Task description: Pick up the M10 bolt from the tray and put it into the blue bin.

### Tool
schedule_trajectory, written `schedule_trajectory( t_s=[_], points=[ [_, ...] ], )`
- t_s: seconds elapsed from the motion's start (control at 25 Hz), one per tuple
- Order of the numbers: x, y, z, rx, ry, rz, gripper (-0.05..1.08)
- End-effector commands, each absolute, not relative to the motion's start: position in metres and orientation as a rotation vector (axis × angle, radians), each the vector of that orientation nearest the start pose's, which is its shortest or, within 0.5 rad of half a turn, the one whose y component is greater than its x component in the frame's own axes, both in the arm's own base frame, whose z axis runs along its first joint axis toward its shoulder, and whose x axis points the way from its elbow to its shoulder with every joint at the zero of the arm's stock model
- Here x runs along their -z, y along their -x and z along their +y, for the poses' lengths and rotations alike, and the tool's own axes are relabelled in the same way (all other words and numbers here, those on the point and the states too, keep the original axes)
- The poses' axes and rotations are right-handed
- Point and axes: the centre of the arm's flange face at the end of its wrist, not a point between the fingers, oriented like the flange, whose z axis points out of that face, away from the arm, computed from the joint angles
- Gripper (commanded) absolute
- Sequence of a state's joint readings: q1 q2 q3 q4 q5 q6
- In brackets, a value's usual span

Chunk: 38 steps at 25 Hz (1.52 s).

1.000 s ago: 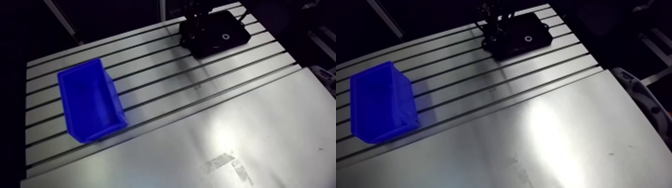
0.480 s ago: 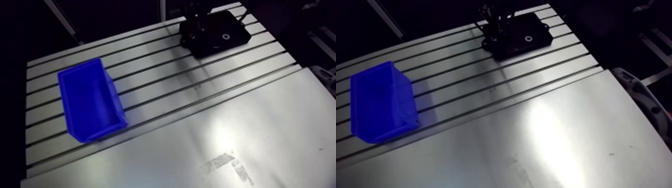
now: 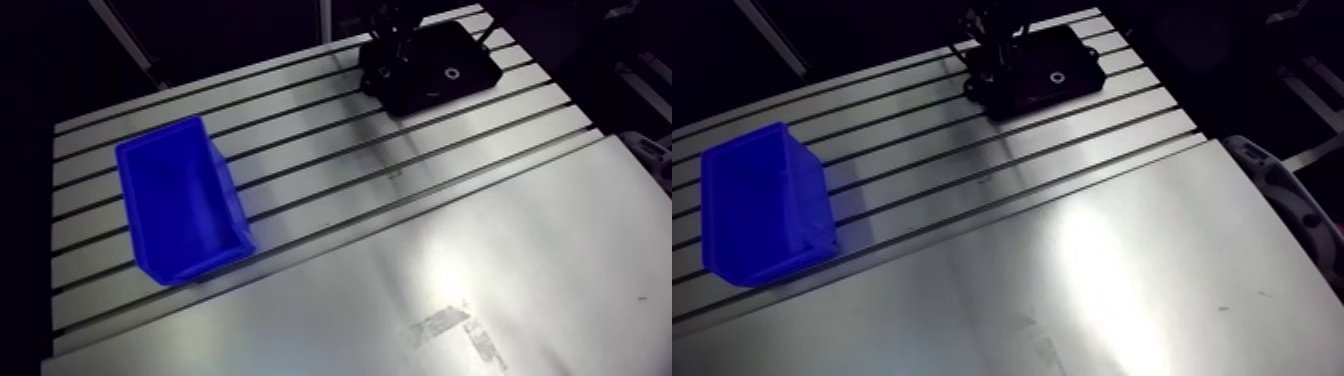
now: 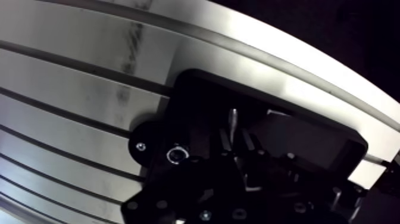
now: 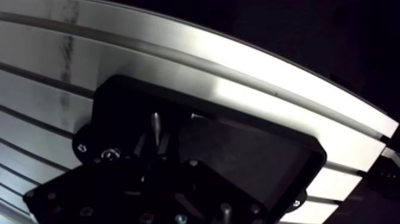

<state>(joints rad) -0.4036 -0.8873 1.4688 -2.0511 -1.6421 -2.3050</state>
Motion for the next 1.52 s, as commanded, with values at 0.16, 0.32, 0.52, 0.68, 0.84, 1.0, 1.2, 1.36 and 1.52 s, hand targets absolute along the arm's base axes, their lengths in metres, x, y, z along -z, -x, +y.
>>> schedule_trajectory(
  t_s=[0.16,0.32,0.52,0.68,0.84,1.0,1.2,1.36,1.52],
  points=[
    [-0.166,0.678,0.153,-0.003,0.511,2.97,0.97],
    [-0.166,0.678,0.155,-0.004,0.513,2.971,1.04],
    [-0.173,0.677,0.155,-0.005,0.511,2.972,1.06],
    [-0.186,0.677,0.156,-0.028,0.517,2.981,1.06],
    [-0.208,0.677,0.154,-0.042,0.523,2.993,1.06],
    [-0.229,0.673,0.15,-0.046,0.53,2.996,1.06],
    [-0.258,0.666,0.144,-0.044,0.583,2.989,1.06],
    [-0.284,0.655,0.139,-0.029,0.64,2.979,1.06],
    [-0.306,0.643,0.132,0.011,0.707,2.956,1.06]
  ],
)
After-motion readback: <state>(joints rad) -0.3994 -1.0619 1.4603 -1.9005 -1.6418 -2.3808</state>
